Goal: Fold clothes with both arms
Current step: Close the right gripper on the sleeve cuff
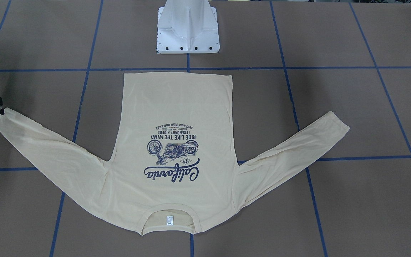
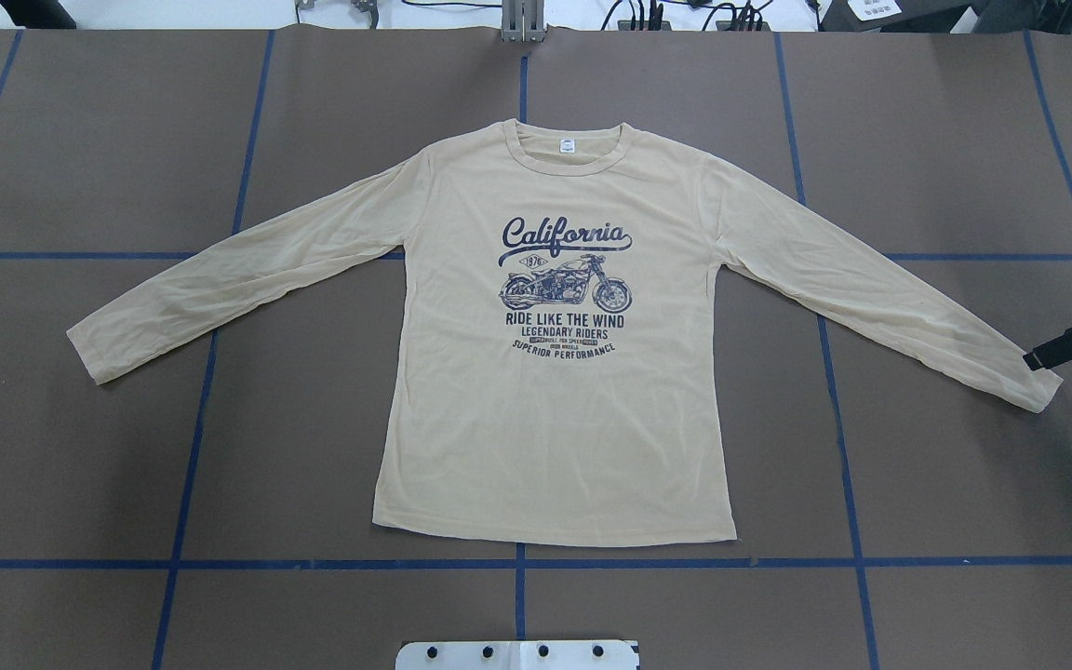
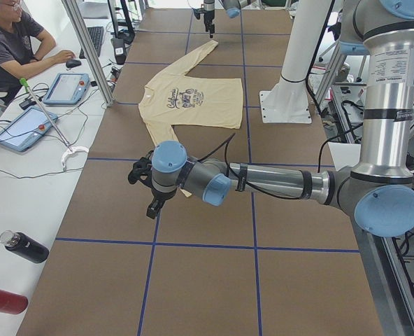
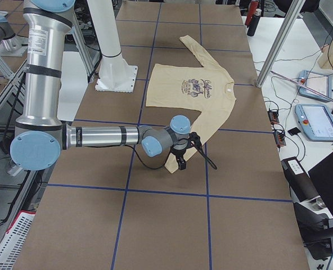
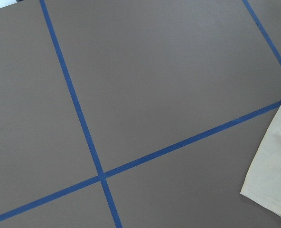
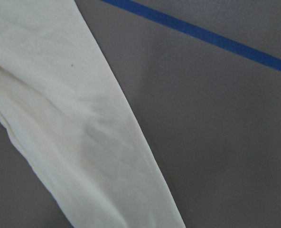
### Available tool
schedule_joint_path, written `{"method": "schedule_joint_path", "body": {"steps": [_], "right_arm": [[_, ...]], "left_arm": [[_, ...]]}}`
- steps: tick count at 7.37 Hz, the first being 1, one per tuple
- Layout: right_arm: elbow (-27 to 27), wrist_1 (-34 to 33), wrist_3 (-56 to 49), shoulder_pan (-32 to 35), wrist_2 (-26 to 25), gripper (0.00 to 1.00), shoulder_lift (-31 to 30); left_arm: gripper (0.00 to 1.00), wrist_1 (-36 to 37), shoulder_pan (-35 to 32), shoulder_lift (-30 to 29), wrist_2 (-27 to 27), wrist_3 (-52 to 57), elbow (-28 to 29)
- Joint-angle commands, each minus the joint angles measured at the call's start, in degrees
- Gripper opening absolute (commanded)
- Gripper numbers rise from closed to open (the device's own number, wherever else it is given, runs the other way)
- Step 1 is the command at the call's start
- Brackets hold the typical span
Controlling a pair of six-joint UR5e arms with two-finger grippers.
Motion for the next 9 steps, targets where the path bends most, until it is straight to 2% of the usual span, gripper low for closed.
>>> {"method": "schedule_joint_path", "body": {"steps": [1,2,6,8,9], "right_arm": [[-4.77,13.55,5.12,-0.69,0.14,1.00,-0.33],[-5.74,16.05,8.64,-1.82,0.15,1.00,-0.33],[-7.34,15.55,9.03,-2.62,0.41,1.00,-0.33],[-6.98,15.64,9.12,-2.62,0.41,0.99,-2.52],[-7.16,15.55,9.12,-2.71,0.32,0.98,-2.62]], "left_arm": [[1.00,0.00,0.00,0.02,0.00,0.01,0.00],[1.00,0.00,0.00,0.02,-0.35,0.01,-0.01],[1.00,0.00,0.00,0.02,-0.62,-0.08,0.08],[1.00,0.00,0.00,0.02,-0.62,-0.16,-0.09],[1.00,0.00,0.00,0.02,-2.27,-0.16,-0.01]]}}
